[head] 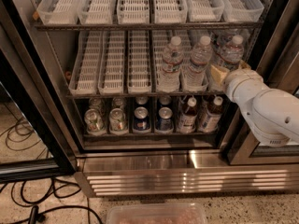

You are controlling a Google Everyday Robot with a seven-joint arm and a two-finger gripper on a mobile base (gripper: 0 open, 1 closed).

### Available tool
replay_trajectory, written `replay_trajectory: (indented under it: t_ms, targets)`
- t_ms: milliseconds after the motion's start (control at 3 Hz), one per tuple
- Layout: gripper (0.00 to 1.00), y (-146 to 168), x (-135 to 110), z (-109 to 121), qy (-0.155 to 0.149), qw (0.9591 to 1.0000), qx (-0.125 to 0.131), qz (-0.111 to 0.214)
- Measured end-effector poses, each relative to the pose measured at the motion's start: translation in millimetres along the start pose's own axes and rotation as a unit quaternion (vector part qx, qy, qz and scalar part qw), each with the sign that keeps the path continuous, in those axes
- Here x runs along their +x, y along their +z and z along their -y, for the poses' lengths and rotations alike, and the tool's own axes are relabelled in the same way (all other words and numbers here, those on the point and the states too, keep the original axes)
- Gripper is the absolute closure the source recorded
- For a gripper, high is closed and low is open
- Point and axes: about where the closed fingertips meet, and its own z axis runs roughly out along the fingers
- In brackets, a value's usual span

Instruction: Pick water bottle from middle shelf of fridge

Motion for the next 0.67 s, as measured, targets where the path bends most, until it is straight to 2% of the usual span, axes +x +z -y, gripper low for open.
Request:
replay_trajectory:
  t_ms: [667]
  targets:
    - [1.00, 0.0, 0.0, 0.0, 0.000, 1.0000, 0.000, 0.000]
